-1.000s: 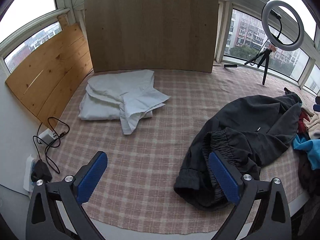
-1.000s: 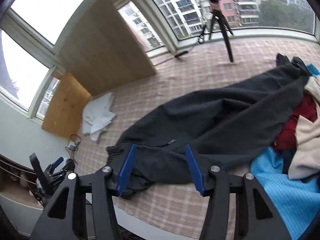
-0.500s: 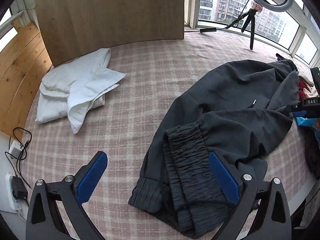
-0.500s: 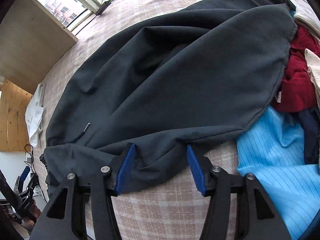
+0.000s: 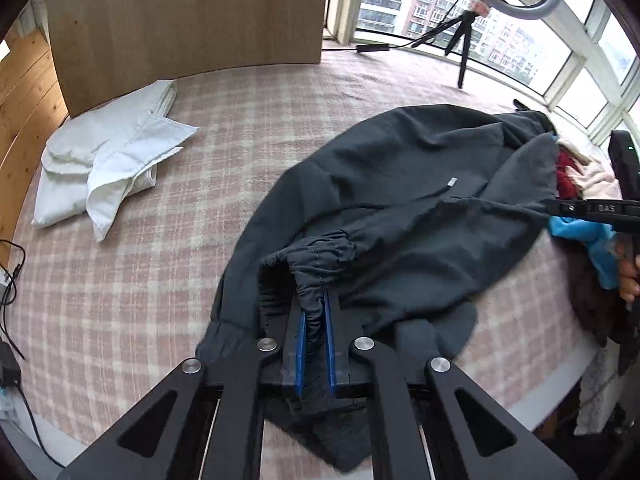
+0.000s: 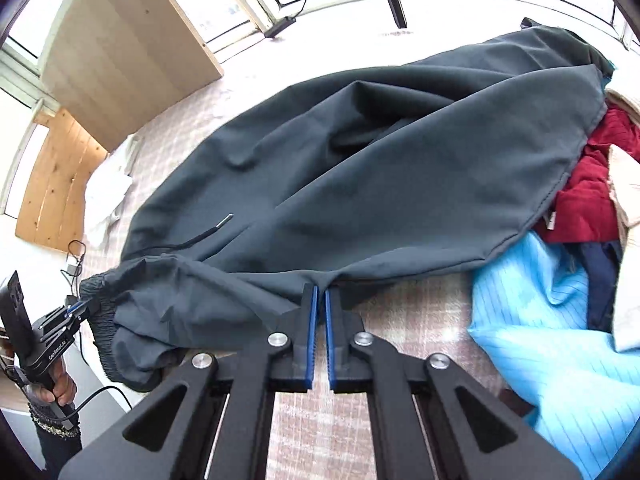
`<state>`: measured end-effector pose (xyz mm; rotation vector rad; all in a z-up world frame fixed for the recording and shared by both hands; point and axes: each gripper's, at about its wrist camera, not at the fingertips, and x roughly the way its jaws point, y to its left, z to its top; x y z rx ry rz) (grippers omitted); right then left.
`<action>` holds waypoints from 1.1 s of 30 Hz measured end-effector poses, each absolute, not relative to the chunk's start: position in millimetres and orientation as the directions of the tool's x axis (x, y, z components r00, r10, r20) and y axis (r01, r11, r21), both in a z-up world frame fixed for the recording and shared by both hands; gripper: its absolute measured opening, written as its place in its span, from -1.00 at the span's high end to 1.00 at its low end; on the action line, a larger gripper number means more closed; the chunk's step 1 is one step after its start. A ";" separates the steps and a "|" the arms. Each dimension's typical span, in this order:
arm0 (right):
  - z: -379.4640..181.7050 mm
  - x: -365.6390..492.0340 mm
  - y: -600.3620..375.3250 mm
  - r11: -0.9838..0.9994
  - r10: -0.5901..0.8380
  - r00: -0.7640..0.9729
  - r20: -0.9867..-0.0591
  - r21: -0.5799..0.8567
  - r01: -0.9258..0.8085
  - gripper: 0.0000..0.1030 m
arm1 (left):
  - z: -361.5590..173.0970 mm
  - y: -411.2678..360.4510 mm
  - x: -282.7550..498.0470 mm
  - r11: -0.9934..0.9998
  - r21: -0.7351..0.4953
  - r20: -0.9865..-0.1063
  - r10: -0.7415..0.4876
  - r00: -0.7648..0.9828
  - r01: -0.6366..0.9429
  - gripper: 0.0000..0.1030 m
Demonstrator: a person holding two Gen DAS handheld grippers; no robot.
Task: Fold clothes
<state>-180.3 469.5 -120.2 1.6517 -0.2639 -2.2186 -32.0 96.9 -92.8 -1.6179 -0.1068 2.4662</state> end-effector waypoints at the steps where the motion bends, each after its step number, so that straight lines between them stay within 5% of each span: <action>1: -112.3 -172.3 473.9 -0.922 -0.378 -0.258 -0.889 0.337 0.191 0.95 | -89.6 97.9 -25.2 -0.977 -0.171 -0.900 0.208 -0.384 -0.130 0.86; 6: -110.3 -144.3 493.2 -0.964 -0.076 -0.204 -0.976 0.020 0.266 0.94 | -89.8 101.8 -12.2 -0.978 -0.138 -0.902 0.190 -0.388 -0.159 0.53; 8: -101.6 -147.3 496.2 -0.969 -0.078 -0.252 -0.964 0.014 0.247 0.91 | -89.9 103.4 -7.1 -0.977 -0.124 -0.902 0.183 -0.390 -0.171 0.28; 13: -86.1 -153.8 436.2 -0.904 -0.345 -0.225 -0.911 0.258 0.340 0.02 | -90.1 107.3 5.9 -0.976 -0.091 -0.904 0.165 -0.395 -0.200 0.24; 18: -85.9 -153.4 360.2 -0.828 -0.470 -0.104 -0.876 0.397 0.397 0.01 | -92.1 115.7 12.8 -0.971 -0.044 -0.900 0.141 -0.412 -0.236 -0.23; 28: -87.0 -168.3 387.1 -0.876 -0.421 -0.156 -0.894 0.356 0.325 0.00 | -121.9 114.3 -46.5 -0.970 0.150 -0.887 -0.048 -0.459 -0.189 -0.24; 33: -89.9 -171.8 403.1 -0.890 -0.409 -0.167 -0.897 0.352 0.290 0.00 | -121.3 92.6 -60.7 -0.980 0.064 -0.888 0.031 -0.459 -0.189 -0.28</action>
